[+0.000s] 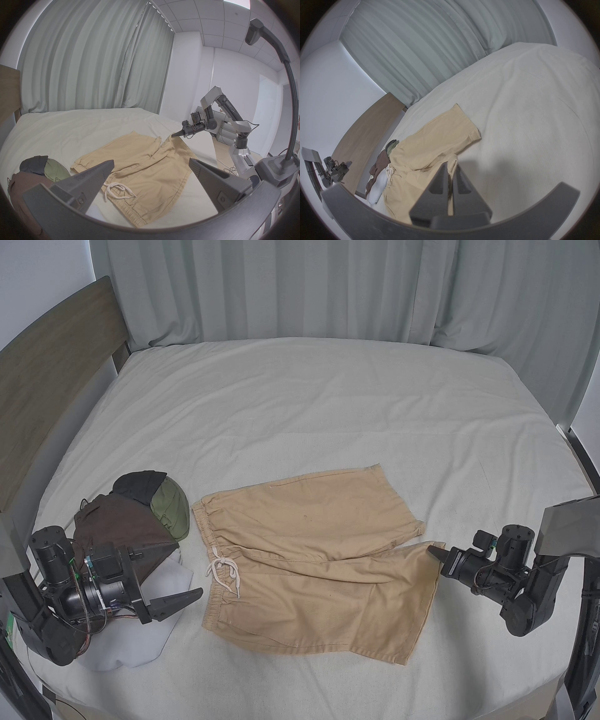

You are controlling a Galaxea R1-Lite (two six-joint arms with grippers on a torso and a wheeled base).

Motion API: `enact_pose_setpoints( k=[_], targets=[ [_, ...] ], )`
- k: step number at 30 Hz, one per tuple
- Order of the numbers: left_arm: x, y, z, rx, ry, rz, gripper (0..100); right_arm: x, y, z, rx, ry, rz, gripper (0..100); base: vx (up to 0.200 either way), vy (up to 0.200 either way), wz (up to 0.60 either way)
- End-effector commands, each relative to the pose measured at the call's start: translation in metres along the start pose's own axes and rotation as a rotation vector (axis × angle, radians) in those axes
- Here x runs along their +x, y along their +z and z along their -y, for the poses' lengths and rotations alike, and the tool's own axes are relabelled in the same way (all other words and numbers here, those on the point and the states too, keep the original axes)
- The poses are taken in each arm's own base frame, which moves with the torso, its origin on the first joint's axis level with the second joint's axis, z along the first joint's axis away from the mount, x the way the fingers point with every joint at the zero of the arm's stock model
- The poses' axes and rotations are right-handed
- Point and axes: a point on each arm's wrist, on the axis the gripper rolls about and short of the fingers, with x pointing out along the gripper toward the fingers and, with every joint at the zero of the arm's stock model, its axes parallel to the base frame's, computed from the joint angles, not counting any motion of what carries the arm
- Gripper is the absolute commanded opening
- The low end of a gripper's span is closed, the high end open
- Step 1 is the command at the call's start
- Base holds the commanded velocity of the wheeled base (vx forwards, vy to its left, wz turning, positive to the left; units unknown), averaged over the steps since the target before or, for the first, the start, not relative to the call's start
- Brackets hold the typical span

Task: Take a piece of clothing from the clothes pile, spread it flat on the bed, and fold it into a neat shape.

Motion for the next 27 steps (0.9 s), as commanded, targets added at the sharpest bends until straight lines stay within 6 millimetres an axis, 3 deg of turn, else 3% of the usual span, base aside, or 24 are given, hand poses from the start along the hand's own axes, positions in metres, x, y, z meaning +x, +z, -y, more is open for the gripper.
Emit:
enact_pose_setpoints(
  k=[1, 27],
  targets=[
    [0.000, 0.000, 0.000, -0.001, 0.001, 0.000, 100, 0.004, 0.004, 0.003, -0.019, 0.001, 0.022, 0, 0.000, 0.000, 0.00],
    [0.000, -0.001, -0.001, -0.001, 0.003, -0.002, 100, 0.042, 0.000, 0.016, -0.056, -0.042, 0.089, 0, 0.000, 0.000, 0.00]
  ],
)
